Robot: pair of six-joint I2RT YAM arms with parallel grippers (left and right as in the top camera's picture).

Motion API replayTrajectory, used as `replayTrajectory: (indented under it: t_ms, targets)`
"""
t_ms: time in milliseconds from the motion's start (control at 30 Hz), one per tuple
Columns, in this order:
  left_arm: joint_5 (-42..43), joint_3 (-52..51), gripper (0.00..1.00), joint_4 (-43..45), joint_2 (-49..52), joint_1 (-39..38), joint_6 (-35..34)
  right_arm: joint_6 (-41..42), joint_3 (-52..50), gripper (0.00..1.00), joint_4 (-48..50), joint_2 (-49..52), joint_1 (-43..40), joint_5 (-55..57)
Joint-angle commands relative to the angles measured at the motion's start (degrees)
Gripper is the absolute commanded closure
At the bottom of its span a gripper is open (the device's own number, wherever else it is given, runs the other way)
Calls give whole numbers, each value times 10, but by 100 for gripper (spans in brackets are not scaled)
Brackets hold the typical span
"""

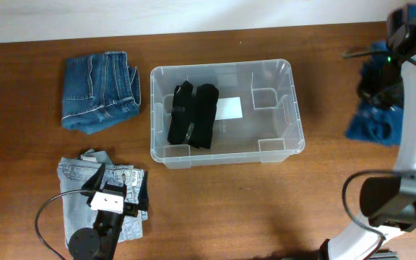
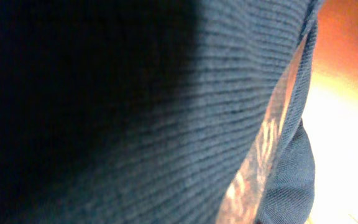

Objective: Pack container
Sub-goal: 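Lift the teal garment and carry it into the container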

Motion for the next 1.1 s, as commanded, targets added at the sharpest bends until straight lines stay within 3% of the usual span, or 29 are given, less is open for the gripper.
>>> replayTrajectory:
  t_ms: [0, 133, 433, 1067]
  targets:
    - [3, -3, 1, -1, -3, 3, 9, 19, 82, 96, -3, -36, 78, -89]
    - [3, -3, 1, -1, -3, 3, 9, 41, 117, 96, 13, -36, 174, -78]
    - [3, -3, 1, -1, -3, 3, 9, 162, 93, 96, 58, 13, 319, 67]
    - [3, -3, 1, -1, -3, 3, 9, 214, 93, 96, 143, 265, 385, -14]
